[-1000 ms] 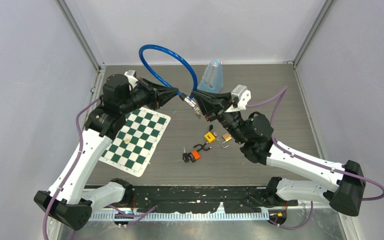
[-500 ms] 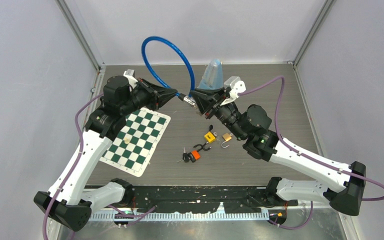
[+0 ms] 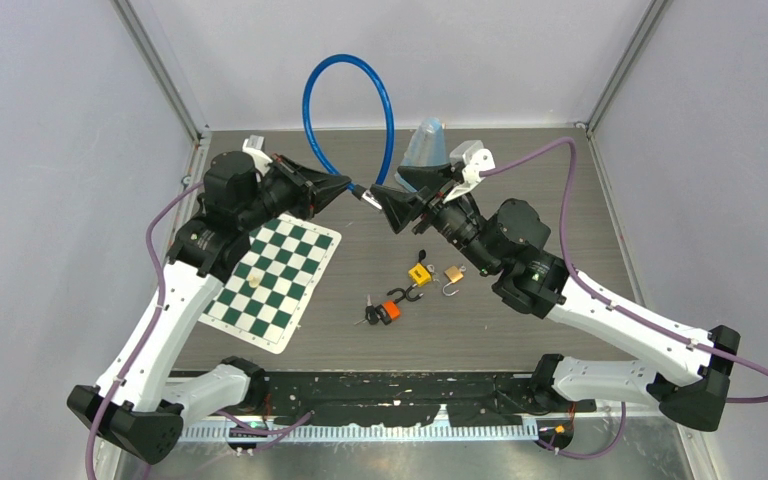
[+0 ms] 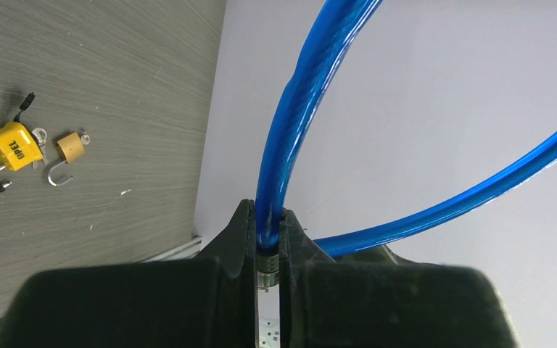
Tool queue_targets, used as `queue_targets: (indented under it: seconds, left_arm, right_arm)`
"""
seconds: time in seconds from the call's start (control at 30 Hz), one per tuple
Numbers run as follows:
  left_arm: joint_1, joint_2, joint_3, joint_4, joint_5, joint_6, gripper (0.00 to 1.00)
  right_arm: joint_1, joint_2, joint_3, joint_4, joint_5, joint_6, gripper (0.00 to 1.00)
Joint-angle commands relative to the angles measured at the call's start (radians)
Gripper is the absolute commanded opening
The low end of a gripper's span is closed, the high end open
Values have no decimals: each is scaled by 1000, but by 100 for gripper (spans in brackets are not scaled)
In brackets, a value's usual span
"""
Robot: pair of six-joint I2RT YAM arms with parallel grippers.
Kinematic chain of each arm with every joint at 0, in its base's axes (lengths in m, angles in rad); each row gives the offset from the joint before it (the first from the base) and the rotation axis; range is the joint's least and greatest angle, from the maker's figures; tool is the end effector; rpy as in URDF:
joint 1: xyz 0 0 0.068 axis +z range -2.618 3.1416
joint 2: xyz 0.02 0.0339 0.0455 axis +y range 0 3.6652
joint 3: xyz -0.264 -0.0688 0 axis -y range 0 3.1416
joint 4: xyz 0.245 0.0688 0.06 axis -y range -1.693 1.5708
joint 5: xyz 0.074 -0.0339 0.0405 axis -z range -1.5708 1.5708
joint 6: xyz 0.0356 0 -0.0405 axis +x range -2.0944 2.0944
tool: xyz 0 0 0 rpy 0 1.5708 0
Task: Lock with the key
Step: Lock the lock.
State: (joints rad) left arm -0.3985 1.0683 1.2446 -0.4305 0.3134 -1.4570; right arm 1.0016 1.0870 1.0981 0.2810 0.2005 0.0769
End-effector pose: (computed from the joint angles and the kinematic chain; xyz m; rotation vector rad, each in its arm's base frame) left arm 0.2058 -0.0986 0.4198 -0.8438 1.9539 -1.5077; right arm 0.1384 0.2032 0.4413 -0.4271 1.2557 0.7943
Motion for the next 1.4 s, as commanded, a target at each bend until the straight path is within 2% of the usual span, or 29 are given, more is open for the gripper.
queue_targets:
  seconds: [0.0, 0.17, 0.43, 0.67, 0.77, 1.0, 1.13, 1.37]
  left_arm:
    - [7, -38, 10, 95, -5, 30, 0]
    - [9, -42, 7, 111, -6, 53, 0]
    - [17, -45, 24, 121, -1, 110, 0]
    - [57, -40, 77, 100, 40, 178, 0]
    - [68, -25, 113, 87, 79, 205, 0]
    - [87, -7, 158, 105, 188, 218, 0]
    - [91, -6, 179, 84, 199, 232, 0]
    - [92, -8, 199, 102, 210, 226, 0]
  right_arm:
    - [5, -4, 68, -52, 27, 40, 71]
    - [5, 14, 142, -196, 25, 57, 76]
    - [-8, 2, 190, -371, -57, 101, 78]
    - [-68, -21, 198, -489, -220, 180, 78]
    - [-83, -22, 202, -501, -261, 216, 77]
    - [-106, 2, 229, -494, -309, 306, 63]
    - [-111, 1, 232, -452, -355, 357, 69]
    - [-132, 21, 241, -437, -435, 431, 72]
